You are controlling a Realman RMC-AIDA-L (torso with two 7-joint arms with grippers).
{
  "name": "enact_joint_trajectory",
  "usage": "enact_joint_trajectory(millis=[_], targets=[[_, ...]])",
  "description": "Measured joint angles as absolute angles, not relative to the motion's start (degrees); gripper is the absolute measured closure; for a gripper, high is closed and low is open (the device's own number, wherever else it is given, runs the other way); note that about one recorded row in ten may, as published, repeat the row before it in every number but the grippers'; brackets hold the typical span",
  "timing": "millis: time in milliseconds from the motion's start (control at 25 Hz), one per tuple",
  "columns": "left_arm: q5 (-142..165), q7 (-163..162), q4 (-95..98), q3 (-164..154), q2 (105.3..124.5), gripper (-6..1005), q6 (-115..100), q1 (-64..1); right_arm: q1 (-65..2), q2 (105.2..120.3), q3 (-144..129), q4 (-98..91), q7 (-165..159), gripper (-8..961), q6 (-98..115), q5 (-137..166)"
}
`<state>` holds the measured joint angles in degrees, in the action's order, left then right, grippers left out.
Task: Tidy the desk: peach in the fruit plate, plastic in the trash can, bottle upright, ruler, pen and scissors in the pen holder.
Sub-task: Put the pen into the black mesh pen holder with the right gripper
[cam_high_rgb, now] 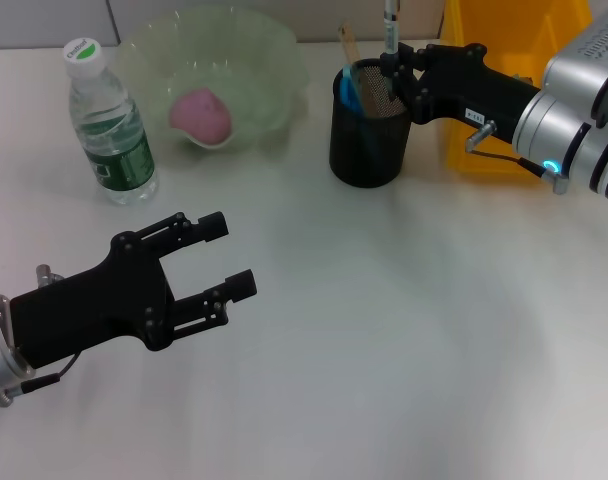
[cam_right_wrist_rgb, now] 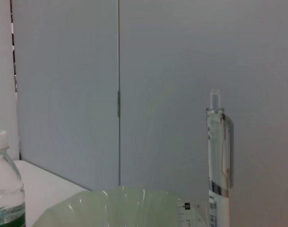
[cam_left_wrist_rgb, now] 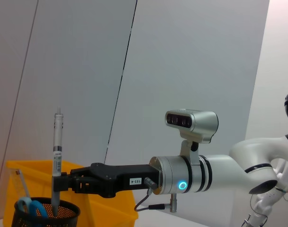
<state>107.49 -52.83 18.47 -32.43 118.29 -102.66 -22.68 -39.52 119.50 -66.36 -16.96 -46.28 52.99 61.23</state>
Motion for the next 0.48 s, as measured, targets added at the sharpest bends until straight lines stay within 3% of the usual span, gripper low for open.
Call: enact_joint_trajectory(millis=[480], targets=[[107.5, -52.8, 18.6, -32.5, 118.29, 245, -102.7, -23.0, -39.5, 119.55, -66.4, -16.9, -47.7, 752, 53.1, 61.4]])
